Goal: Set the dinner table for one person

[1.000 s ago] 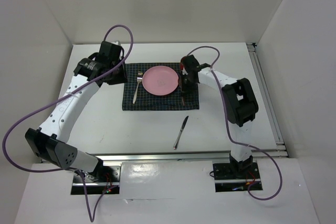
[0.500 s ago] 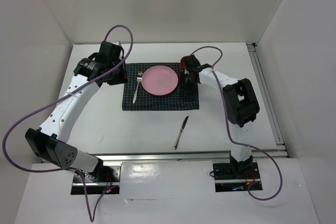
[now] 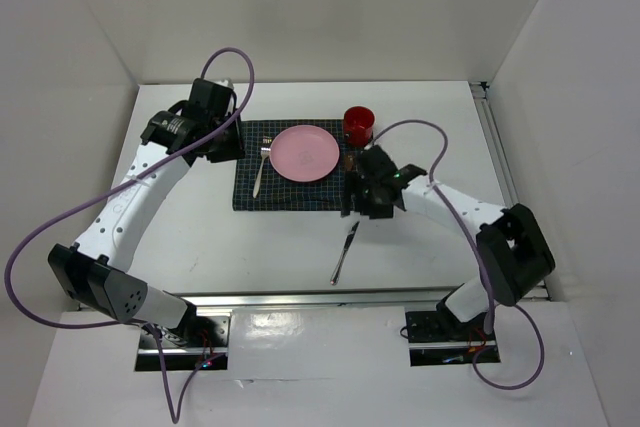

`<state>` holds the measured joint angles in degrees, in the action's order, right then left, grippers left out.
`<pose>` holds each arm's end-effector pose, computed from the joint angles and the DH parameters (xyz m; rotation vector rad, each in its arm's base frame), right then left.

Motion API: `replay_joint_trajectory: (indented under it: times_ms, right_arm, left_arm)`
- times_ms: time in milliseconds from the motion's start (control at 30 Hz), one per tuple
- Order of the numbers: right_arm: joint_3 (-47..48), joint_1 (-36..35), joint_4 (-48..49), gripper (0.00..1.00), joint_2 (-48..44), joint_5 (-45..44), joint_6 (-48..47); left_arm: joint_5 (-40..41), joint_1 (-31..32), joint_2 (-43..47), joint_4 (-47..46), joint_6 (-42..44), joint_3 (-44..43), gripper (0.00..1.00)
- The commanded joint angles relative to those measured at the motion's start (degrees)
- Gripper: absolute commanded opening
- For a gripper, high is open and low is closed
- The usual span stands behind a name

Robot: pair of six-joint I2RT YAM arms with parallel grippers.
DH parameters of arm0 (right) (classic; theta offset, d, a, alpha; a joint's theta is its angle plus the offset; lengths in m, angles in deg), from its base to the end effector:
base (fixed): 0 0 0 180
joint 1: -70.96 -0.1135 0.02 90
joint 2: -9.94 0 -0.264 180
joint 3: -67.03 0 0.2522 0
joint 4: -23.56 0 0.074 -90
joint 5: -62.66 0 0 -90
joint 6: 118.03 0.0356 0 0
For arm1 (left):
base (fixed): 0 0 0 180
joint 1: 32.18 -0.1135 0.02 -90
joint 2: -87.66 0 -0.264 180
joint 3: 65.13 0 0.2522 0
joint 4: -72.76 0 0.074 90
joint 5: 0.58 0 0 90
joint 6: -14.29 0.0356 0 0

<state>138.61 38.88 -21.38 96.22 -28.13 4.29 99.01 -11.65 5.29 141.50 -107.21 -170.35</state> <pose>0.2563 0.1601 0.2184 0.0106 2.6619 0.3693 0.2767 -0.0973 0.3948 -0.3066 2.3508 -0.2424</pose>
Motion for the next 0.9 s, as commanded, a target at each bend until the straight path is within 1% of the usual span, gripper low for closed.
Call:
replay_joint_trajectory:
  times_ms: [0, 67, 167, 233, 300, 333, 400, 467, 567, 667, 700, 733, 800, 833, 867]
  right_arm:
    - [-3.24, -7.37, -0.63, 0.84, -0.67, -3.41, 10.37]
    - [-3.24, -11.93, -2.21, 0.84, 0.99, -3.95, 12.85]
    - [-3.24, -16.43, -3.36, 0.84, 3.45, -6.14, 17.6]
    - [-3.24, -18.02, -4.07, 0.8, 5.11, -6.76, 20.92]
    - [-3.24, -19.42, -4.07, 0.75, 6.26, -6.76, 22.26]
    - [-3.24, -19.43, -4.07, 0.67, 6.79, -6.76, 23.4]
    - [-3.24, -20.57, -4.07, 0.61, 8.55, -6.76, 24.89]
    - [-3.24, -21.27, -5.55, 0.57, 9.69, -7.28, 26.65]
    - [-3.24, -21.8, -5.56, 0.56, 10.22, -7.99, 27.88]
    - [-5.35, -21.8, -3.63, 0.49, 10.22, -7.99, 27.89]
    - [-6.13, -21.8, -2.93, 0.45, 10.75, -7.99, 28.5]
    - [-6.14, -21.8, -2.92, 0.37, 10.75, -7.99, 28.5]
    - [-6.14, -21.8, -3.97, 0.24, 11.8, -7.99, 29.12]
    - [-6.14, -21.8, -3.98, 0.09, 11.81, -8.51, 29.82]
    - [-6.14, -21.8, -4.5, 0.04, 11.28, -8.52, 29.82]
  left_arm:
    - [0.08, -0.06, 1.51, -1.63, -0.74, 1.19, 0.43]
    - [0.08, -0.06, 2.3, -1.63, -0.75, 1.89, 0.43]
    - [0.61, -0.06, 3.0, -2.16, -0.75, 2.78, 0.43]
    - [0.61, -0.06, 3.0, -1.55, -0.75, 2.78, 0.43]
    - [1.14, -0.06, 3.0, -1.02, -0.75, 2.78, 0.43]
    - [1.92, -0.06, 3.0, -1.02, -0.75, 2.78, 0.43]
    - [2.45, -0.06, 3.52, -1.02, -0.75, 2.78, 0.43]
    - [2.46, -0.06, 3.53, -1.54, -0.75, 3.57, 0.43]
    - [2.46, -0.06, 3.53, -1.54, -0.75, 3.57, 0.43]
    - [1.93, -0.06, 2.91, -1.54, -0.75, 3.57, 0.43]
    - [1.41, -0.06, 2.91, -1.54, -0.75, 3.57, 0.43]
    - [1.4, -0.06, 2.91, -1.54, -0.75, 3.57, 0.43]
    - [1.4, -0.06, 2.91, -1.54, -0.75, 4.1, 0.43]
    - [1.4, -0.06, 2.91, -1.54, -0.75, 4.1, 0.43]
    - [1.4, -0.06, 2.91, -2.07, -0.75, 4.71, 0.43]
